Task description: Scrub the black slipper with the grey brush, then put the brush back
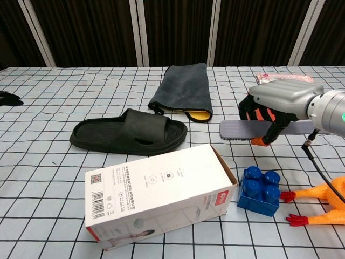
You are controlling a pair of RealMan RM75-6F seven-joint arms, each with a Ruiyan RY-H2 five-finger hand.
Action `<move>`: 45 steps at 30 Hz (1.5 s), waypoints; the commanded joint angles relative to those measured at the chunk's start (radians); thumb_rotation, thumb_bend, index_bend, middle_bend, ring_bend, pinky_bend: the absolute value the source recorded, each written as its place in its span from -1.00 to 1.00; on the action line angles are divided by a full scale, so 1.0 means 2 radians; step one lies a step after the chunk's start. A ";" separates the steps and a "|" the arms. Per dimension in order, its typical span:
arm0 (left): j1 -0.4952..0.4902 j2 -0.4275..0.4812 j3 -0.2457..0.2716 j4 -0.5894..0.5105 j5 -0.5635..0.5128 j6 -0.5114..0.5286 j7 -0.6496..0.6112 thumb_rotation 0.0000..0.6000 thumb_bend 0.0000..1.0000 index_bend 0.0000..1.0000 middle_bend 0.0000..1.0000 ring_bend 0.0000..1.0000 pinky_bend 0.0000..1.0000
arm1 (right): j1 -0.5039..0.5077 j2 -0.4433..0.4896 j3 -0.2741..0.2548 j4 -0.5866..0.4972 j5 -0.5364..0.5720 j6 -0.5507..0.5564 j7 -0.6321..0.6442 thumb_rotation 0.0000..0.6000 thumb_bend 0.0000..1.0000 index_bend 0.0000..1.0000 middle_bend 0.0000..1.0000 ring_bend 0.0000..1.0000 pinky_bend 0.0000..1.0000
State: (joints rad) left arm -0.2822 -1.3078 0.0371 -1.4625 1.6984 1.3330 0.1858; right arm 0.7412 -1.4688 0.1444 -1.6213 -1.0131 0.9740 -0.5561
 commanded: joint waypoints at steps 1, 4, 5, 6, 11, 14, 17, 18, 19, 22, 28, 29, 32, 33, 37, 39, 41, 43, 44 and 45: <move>-0.027 0.007 -0.016 -0.023 -0.039 -0.059 0.018 0.84 -0.10 -1.00 -0.89 -0.98 -0.84 | 0.018 0.010 0.012 -0.029 0.016 -0.014 -0.012 1.00 0.56 0.87 0.30 0.22 0.40; -0.053 0.014 -0.030 -0.047 -0.077 -0.114 0.025 0.82 -0.05 -1.00 -0.91 -0.98 -0.84 | 0.030 0.007 0.018 -0.043 0.026 -0.017 -0.023 1.00 0.56 0.87 0.30 0.22 0.40; -0.059 0.014 -0.034 -0.054 -0.082 -0.123 0.027 0.81 -0.03 -1.00 -0.91 -0.98 -0.84 | 0.034 0.006 0.019 -0.046 0.030 -0.019 -0.027 1.00 0.56 0.87 0.30 0.22 0.40; -0.065 0.013 -0.037 -0.059 -0.086 -0.130 0.026 0.81 0.00 -1.00 -0.91 -0.98 -0.84 | 0.038 0.005 0.020 -0.049 0.034 -0.019 -0.030 1.00 0.56 0.87 0.30 0.22 0.40; -0.096 0.009 -0.049 -0.073 -0.116 -0.179 0.027 0.81 0.06 -1.00 -0.90 -0.98 -0.84 | 0.061 -0.002 0.029 -0.062 0.059 -0.024 -0.046 1.00 0.56 0.87 0.30 0.22 0.40; -0.114 0.001 -0.056 -0.071 -0.137 -0.207 0.032 0.80 0.07 -1.00 -0.89 -0.98 -0.84 | 0.073 -0.009 0.039 -0.063 0.072 -0.027 -0.045 1.00 0.56 0.87 0.30 0.22 0.40; -0.136 -0.015 -0.066 -0.059 -0.161 -0.237 0.044 0.81 0.08 -1.00 -0.88 -0.98 -0.86 | 0.089 -0.021 0.053 -0.055 0.090 -0.035 -0.038 1.00 0.56 0.87 0.30 0.22 0.40; -0.143 -0.021 -0.067 -0.054 -0.167 -0.245 0.047 0.80 0.08 -1.00 -0.88 -0.98 -0.86 | 0.095 -0.025 0.056 -0.051 0.096 -0.038 -0.037 1.00 0.56 0.87 0.30 0.22 0.40; -0.148 -0.026 -0.068 -0.051 -0.174 -0.253 0.050 0.80 0.08 -1.00 -0.87 -0.98 -0.87 | 0.100 -0.029 0.058 -0.047 0.102 -0.040 -0.036 1.00 0.56 0.87 0.30 0.22 0.40; -0.161 -0.035 -0.066 -0.046 -0.186 -0.270 0.054 0.81 0.08 -1.00 -0.88 -0.98 -0.87 | 0.114 -0.039 0.064 -0.035 0.115 -0.043 -0.035 1.00 0.56 0.87 0.30 0.22 0.40; -0.170 -0.044 -0.058 -0.037 -0.200 -0.282 0.071 0.81 0.08 -1.00 -0.88 -0.98 -0.87 | 0.131 -0.062 0.073 -0.013 0.124 -0.043 -0.023 1.00 0.56 0.87 0.30 0.22 0.40; -0.172 -0.045 -0.057 -0.035 -0.204 -0.285 0.072 0.80 0.08 -1.00 -0.88 -0.98 -0.87 | 0.134 -0.069 0.074 -0.006 0.125 -0.042 -0.021 1.00 0.56 0.87 0.30 0.22 0.40; -0.177 -0.050 -0.053 -0.024 -0.213 -0.295 0.074 0.80 0.08 -1.00 -0.88 -0.98 -0.87 | 0.147 -0.090 0.079 0.015 0.125 -0.040 -0.022 1.00 0.56 0.87 0.30 0.22 0.40; -0.178 -0.052 -0.053 -0.020 -0.216 -0.297 0.073 0.80 0.08 -1.00 -0.87 -0.98 -0.87 | 0.152 -0.097 0.081 0.022 0.123 -0.039 -0.022 1.00 0.56 0.87 0.30 0.22 0.40; -0.185 -0.059 -0.051 -0.002 -0.227 -0.310 0.067 0.80 0.08 -1.00 -0.87 -0.98 -0.87 | 0.166 -0.118 0.085 0.046 0.116 -0.037 -0.019 1.00 0.56 0.87 0.30 0.22 0.40; -0.188 -0.061 -0.050 0.007 -0.232 -0.316 0.066 0.79 0.08 -1.00 -0.87 -0.98 -0.87 | 0.171 -0.128 0.086 0.061 0.116 -0.040 -0.015 1.00 0.56 0.87 0.30 0.22 0.40; -0.190 -0.062 -0.049 0.012 -0.235 -0.317 0.067 0.79 0.08 -1.00 -0.87 -0.98 -0.87 | 0.174 -0.136 0.085 0.074 0.118 -0.043 -0.012 1.00 0.56 0.87 0.30 0.22 0.40; -0.192 -0.062 -0.049 0.015 -0.240 -0.320 0.064 0.78 0.08 -1.00 -0.87 -0.98 -0.87 | 0.178 -0.145 0.084 0.091 0.120 -0.047 -0.010 1.00 0.56 0.87 0.30 0.22 0.40; -0.193 -0.062 -0.049 0.017 -0.241 -0.321 0.063 0.78 0.08 -1.00 -0.87 -0.98 -0.87 | 0.180 -0.150 0.084 0.098 0.120 -0.048 -0.008 1.00 0.56 0.87 0.30 0.22 0.40; -0.194 -0.061 -0.049 0.017 -0.242 -0.322 0.062 0.78 0.08 -1.00 -0.87 -0.98 -0.87 | 0.182 -0.154 0.083 0.106 0.120 -0.050 -0.007 1.00 0.56 0.87 0.30 0.22 0.40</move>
State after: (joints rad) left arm -0.6682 -1.4310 -0.0610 -1.4291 1.2156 0.6905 0.3109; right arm 1.0951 -1.7583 0.3127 -1.4345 -0.7749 0.8821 -0.5772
